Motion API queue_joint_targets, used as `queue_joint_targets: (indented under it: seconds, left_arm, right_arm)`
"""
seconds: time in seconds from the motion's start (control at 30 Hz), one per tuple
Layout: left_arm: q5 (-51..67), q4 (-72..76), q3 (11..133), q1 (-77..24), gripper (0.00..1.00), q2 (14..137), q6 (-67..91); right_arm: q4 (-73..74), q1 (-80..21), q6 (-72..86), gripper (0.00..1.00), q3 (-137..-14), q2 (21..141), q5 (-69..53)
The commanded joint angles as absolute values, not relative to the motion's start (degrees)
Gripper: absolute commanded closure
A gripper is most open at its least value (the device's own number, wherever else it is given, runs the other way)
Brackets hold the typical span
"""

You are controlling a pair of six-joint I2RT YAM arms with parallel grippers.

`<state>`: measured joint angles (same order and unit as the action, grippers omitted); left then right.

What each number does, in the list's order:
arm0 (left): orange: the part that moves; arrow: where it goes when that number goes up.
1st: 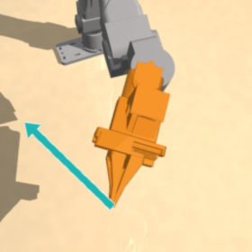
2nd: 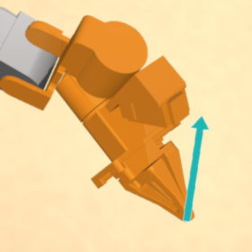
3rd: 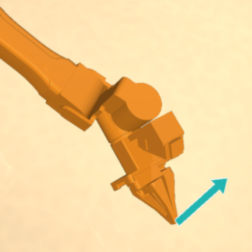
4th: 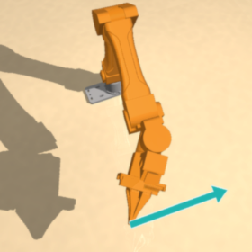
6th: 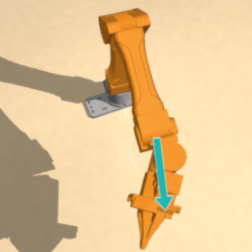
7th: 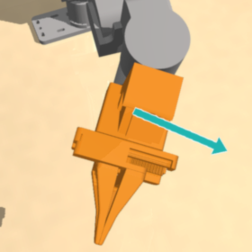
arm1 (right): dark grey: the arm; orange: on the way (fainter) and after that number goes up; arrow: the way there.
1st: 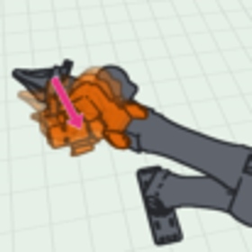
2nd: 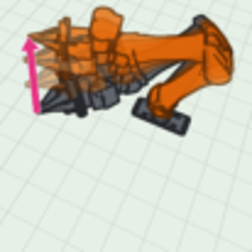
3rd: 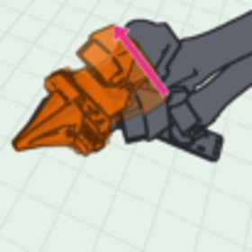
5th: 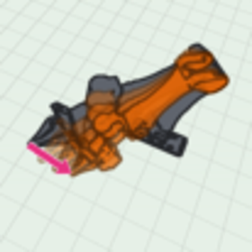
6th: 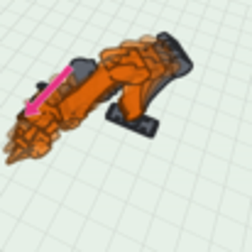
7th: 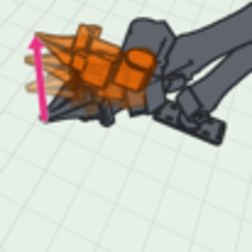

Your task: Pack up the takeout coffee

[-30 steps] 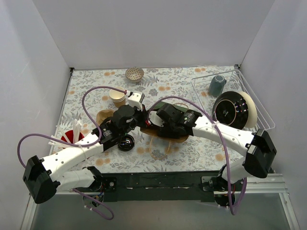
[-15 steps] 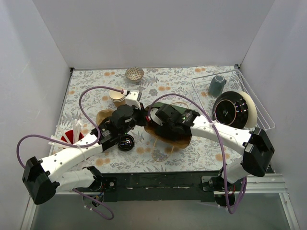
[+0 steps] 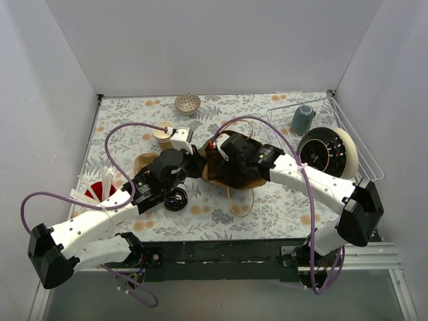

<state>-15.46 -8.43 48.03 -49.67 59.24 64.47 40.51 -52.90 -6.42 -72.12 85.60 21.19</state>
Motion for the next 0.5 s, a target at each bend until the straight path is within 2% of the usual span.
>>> queue_joint_targets:
  seconds: [0.0, 0.3, 0.47]
  left_arm:
    - [-15.29, -9.23, 47.55, -50.10, 1.00, 56.34, 66.53]
    - [-12.48, -8.26, 44.48, -50.10, 1.00, 54.14, 68.20]
    - [-12.04, -8.09, 43.33, -50.10, 1.00, 53.61, 68.73]
  right_arm:
    - [37.10, -51.68, 0.52, 0.12, -72.95, 84.64, 23.20]
    - [27.60, -51.06, 7.82, 0.13, -67.94, 84.46, 18.20]
    - [26.37, -51.07, 8.35, 0.14, -68.12, 86.04, 21.96]
